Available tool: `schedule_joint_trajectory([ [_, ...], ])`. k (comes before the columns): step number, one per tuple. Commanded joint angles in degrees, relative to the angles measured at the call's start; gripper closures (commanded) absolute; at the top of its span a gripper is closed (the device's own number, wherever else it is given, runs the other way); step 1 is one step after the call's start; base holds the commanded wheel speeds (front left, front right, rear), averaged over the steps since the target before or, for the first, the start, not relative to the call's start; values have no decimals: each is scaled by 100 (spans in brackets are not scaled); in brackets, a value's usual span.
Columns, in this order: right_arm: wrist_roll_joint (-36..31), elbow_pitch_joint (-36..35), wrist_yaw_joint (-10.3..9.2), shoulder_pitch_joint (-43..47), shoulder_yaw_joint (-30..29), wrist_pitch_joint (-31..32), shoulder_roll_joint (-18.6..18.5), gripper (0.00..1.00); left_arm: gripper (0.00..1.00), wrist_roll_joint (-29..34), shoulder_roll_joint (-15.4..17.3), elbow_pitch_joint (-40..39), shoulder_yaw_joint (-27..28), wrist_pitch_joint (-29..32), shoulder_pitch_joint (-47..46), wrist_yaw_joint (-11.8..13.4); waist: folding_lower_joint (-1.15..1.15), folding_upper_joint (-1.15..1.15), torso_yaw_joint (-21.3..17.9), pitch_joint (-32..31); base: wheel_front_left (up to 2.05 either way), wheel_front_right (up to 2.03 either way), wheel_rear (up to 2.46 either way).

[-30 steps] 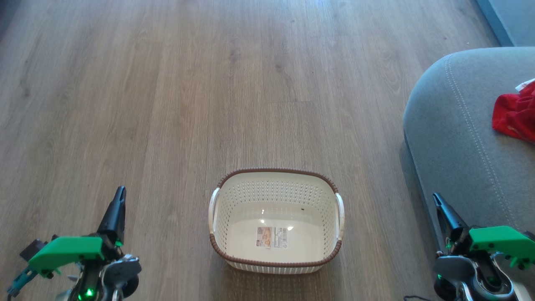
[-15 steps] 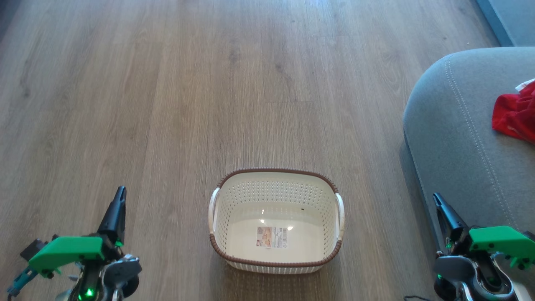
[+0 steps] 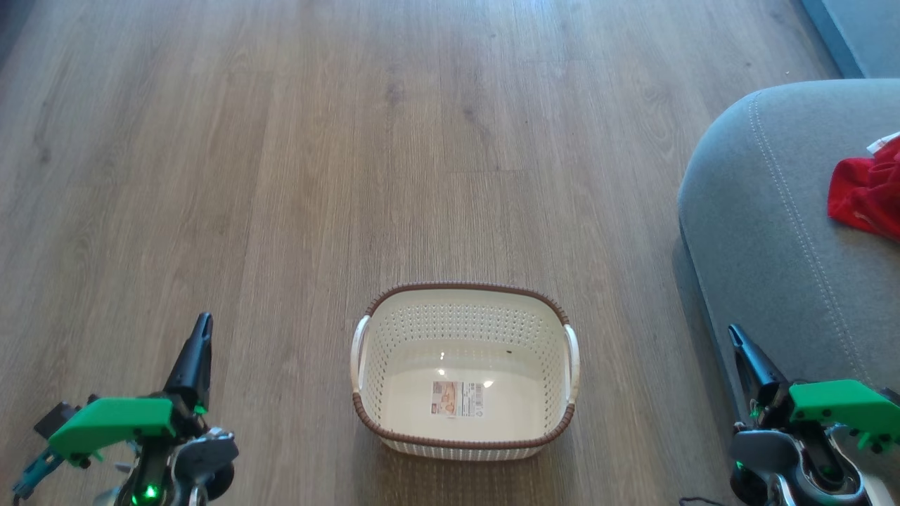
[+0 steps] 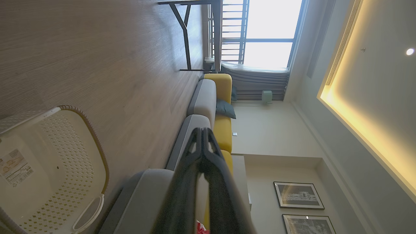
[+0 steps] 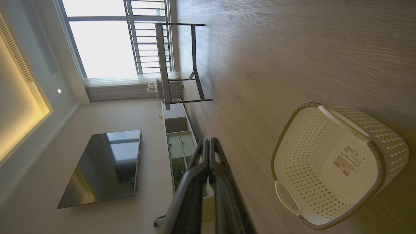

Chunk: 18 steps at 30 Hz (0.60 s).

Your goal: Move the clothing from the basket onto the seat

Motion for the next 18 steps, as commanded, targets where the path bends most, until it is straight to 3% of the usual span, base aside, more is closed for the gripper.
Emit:
schedule_joint_trajectory([
  [1,34,-178,33,-279,98,43,-77,100,100,10,25,-190,202,29,-317,-38,0,0,0,0,0,0,0],
  [18,34,-178,33,-279,98,42,-77,100,100,15,21,-190,207,33,-318,-38,0,0,0,0,0,0,0],
])
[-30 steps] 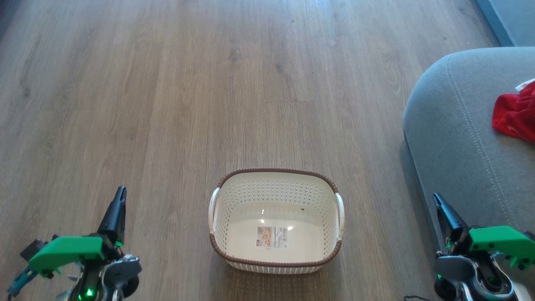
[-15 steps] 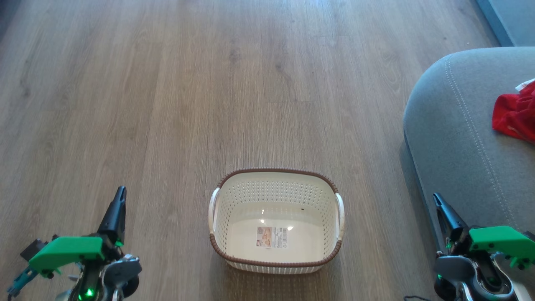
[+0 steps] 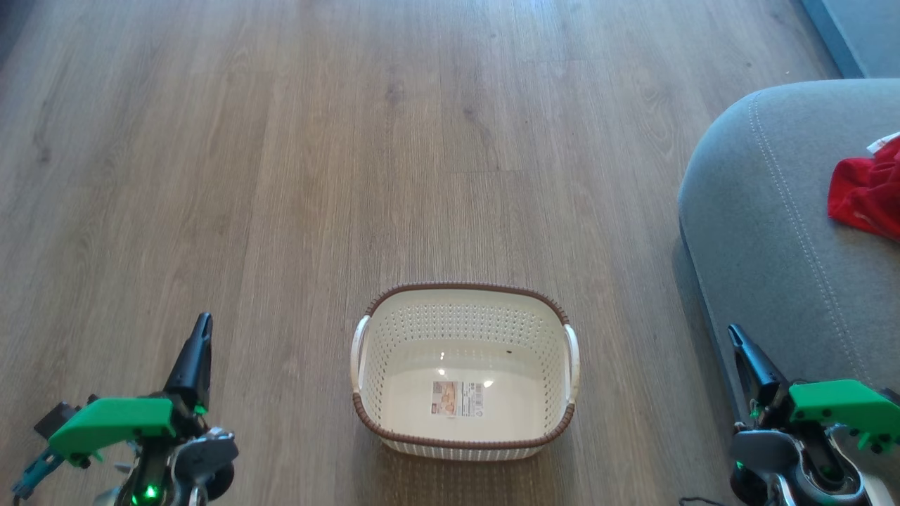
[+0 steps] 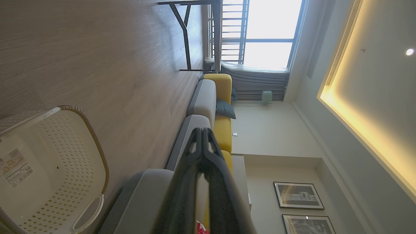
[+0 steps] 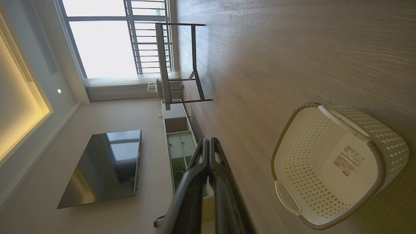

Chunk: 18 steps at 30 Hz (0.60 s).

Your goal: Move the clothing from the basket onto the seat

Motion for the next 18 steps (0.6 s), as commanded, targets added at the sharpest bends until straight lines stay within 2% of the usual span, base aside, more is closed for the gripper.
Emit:
schedule_joint_trajectory([
  [1,34,-178,33,-279,98,42,-77,100,100,15,24,-190,204,32,-317,-38,0,0,0,0,0,0,0],
  [18,34,-178,33,-279,98,42,-77,100,100,19,21,-190,209,36,-318,-38,0,0,0,0,0,0,0],
])
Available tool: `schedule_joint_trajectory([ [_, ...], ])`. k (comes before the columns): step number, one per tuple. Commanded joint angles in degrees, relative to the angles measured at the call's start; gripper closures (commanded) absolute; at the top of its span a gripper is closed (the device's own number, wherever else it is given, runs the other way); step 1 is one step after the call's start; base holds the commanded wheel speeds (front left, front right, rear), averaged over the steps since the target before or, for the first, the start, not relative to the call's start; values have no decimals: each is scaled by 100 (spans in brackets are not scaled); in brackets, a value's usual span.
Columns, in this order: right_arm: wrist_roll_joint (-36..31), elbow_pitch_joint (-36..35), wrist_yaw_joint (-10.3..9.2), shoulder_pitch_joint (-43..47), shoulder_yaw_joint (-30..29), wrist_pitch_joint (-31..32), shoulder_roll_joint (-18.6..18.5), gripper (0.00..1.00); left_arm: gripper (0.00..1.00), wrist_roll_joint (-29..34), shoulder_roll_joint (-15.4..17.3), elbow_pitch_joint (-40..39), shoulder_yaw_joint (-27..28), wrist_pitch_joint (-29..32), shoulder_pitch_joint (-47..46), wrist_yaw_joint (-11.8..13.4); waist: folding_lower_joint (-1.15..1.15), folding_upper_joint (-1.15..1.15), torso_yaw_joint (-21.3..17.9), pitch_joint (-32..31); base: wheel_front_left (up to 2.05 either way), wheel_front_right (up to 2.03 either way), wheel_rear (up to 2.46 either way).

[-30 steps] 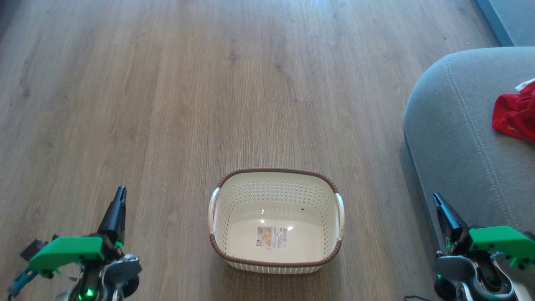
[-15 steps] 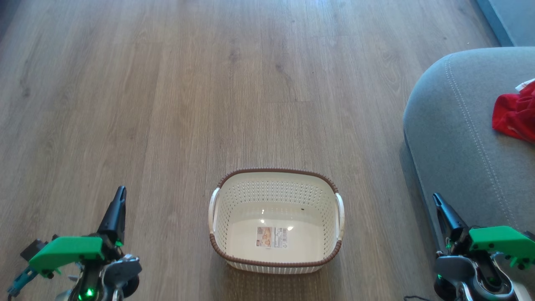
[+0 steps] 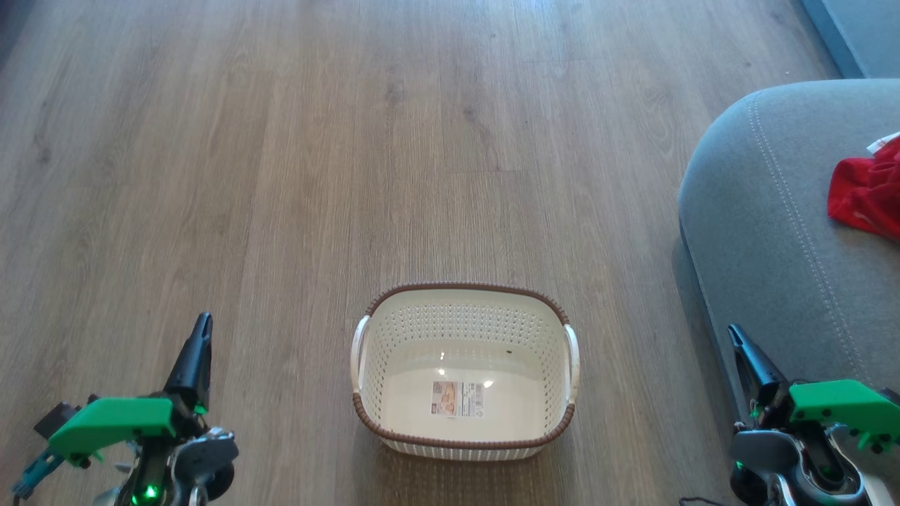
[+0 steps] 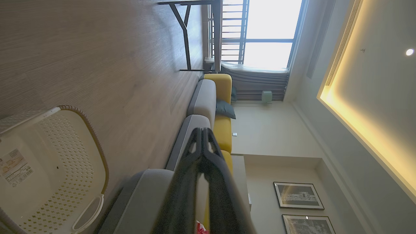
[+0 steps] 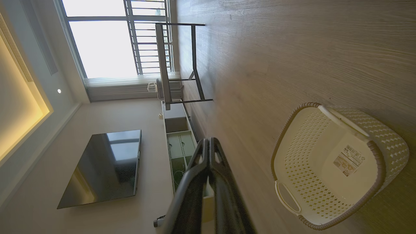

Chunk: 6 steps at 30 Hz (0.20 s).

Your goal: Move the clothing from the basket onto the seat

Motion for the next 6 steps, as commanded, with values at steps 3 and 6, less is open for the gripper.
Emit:
schedule_joint_trajectory([
  [3,34,-178,33,-279,99,42,-77,100,100,20,23,-190,206,37,-318,-38,0,0,0,0,0,0,0],
  [6,34,-178,33,-279,99,42,-77,100,100,20,23,-190,206,37,-318,-38,0,0,0,0,0,0,0],
])
